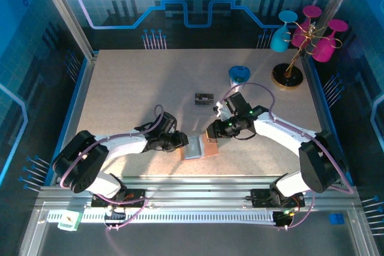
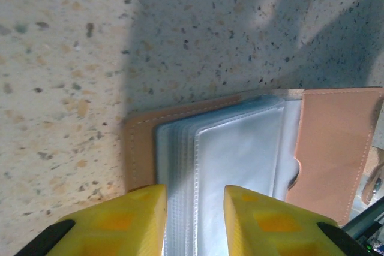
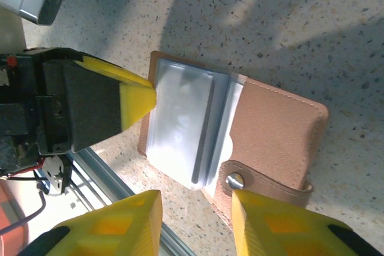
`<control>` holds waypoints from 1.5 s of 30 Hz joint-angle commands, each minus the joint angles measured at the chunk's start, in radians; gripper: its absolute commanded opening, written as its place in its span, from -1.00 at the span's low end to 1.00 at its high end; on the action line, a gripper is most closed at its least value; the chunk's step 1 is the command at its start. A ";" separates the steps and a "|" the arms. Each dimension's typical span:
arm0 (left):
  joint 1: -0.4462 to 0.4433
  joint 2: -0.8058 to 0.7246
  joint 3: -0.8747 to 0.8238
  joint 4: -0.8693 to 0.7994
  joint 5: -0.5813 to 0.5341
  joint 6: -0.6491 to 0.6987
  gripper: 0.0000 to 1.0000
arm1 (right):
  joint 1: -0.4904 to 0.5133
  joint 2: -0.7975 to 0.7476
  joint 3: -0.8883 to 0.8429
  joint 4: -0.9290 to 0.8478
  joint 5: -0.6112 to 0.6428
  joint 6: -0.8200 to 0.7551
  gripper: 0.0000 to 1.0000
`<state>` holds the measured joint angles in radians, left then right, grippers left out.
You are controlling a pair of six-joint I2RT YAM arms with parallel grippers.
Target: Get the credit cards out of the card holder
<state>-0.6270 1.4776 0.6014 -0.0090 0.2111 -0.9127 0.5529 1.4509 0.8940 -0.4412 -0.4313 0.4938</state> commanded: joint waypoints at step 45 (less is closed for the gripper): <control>-0.021 -0.058 -0.086 0.087 -0.010 -0.121 -0.93 | 0.185 0.329 0.109 0.112 0.032 0.194 -0.50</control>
<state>-0.6418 1.4456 0.5358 0.1123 0.2176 -1.0344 0.7391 1.7687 0.9710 -0.2893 -0.4316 0.7048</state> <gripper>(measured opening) 0.044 0.247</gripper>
